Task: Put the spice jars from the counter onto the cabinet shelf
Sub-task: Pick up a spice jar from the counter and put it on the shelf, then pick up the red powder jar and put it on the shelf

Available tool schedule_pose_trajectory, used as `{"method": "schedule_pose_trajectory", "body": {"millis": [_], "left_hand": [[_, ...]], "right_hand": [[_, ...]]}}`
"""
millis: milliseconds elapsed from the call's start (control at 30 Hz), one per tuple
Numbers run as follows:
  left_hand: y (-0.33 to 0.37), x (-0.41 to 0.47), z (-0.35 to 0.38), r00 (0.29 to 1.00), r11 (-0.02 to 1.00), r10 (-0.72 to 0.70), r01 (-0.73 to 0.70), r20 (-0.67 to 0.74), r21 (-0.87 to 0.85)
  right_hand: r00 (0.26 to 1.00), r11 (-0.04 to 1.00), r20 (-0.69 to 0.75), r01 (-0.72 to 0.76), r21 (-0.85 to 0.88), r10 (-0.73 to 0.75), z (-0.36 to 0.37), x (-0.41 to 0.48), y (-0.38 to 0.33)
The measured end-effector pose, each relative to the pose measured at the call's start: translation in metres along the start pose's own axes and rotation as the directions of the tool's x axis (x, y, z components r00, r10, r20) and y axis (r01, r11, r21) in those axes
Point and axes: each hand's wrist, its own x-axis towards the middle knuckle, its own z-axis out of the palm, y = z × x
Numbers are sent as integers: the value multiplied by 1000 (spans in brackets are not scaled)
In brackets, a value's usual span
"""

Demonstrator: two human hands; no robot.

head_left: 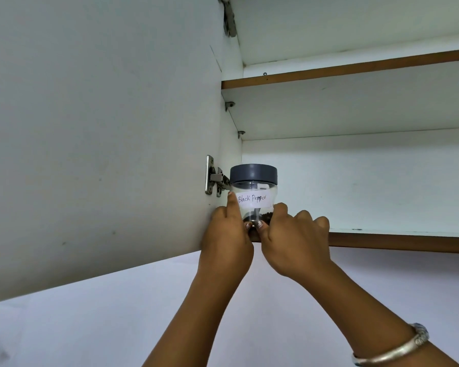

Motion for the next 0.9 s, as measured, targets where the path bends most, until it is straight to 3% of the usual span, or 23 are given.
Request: {"method": "schedule_pose_trajectory", "body": {"millis": [267,533,900], "left_hand": [[9,6,-9,993,994,-105,104,61,11],[10,-11,-11,982,994,-98,106,159,-40],[43,-87,-24,925,995,101,-91,366,-46]], "right_hand": [[999,999,43,4,-47,-2,11,3,-3],[998,997,-32,59,-55,-60,19,-26,-1],[950,986,270,167,-10,-158,-21,-90,18]]}}
